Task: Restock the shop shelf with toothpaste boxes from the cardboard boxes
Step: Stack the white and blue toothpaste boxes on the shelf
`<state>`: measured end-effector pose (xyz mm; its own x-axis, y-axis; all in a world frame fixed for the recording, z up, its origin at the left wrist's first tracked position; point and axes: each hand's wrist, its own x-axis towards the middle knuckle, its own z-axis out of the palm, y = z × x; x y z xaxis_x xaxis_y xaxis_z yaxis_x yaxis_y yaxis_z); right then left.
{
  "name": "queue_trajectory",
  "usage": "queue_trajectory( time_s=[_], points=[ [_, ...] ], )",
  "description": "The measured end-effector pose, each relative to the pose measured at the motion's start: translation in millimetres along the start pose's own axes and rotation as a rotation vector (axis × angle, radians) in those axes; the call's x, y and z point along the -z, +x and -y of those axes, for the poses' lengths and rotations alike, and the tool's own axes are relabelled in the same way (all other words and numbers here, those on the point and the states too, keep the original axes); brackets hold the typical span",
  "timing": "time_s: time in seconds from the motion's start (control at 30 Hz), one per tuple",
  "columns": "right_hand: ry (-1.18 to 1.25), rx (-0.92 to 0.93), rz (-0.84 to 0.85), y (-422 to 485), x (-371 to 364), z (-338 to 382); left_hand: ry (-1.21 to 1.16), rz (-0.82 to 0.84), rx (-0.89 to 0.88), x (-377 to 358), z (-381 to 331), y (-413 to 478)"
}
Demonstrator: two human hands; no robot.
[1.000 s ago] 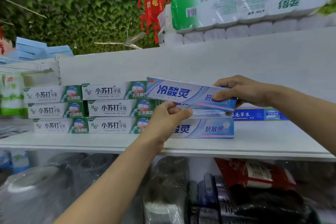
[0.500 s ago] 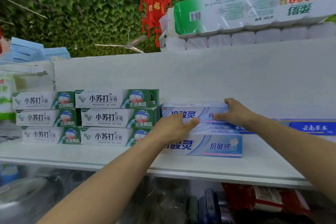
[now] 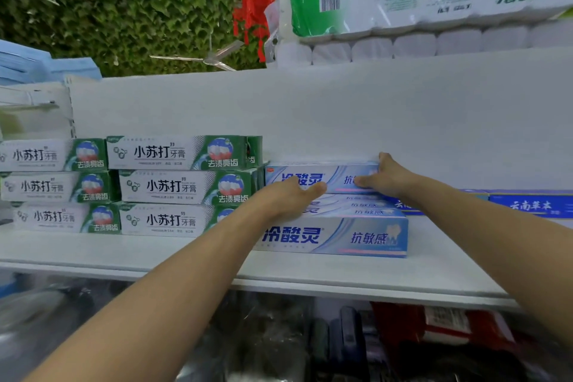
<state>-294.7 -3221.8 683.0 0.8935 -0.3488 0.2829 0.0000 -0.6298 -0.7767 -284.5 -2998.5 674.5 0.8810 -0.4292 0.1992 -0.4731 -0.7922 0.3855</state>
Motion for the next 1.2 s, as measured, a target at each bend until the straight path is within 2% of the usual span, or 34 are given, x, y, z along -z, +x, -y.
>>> queue_trajectory(
  time_s=[0.17,0.27,0.53,0.67,0.9,1.2],
  points=[
    [-0.073,0.032,-0.028,-15.7,3.0,1.9,-0.031,-0.040,-0.017,2.7,-3.5,-8.7],
    [-0.179,0.087,-0.099,-35.7,12.4,5.3,-0.101,-0.083,-0.055,7.3,-4.5,-18.7],
    [-0.413,0.447,-0.232,-117.8,29.6,10.0,-0.296,-0.542,-0.273,-3.0,-9.7,-88.1],
    [-0.430,0.588,-0.262,-170.3,21.1,6.8,-0.304,-0.668,-0.272,-20.6,-1.4,-141.6],
    [-0.414,0.778,-0.250,-251.9,-20.8,1.3,-0.291,-0.621,-0.110,-56.2,33.1,-238.6],
    [-0.558,0.775,0.033,-328.1,-122.7,15.6,-0.220,-0.478,0.087,-71.5,120.6,-333.0]
  ],
)
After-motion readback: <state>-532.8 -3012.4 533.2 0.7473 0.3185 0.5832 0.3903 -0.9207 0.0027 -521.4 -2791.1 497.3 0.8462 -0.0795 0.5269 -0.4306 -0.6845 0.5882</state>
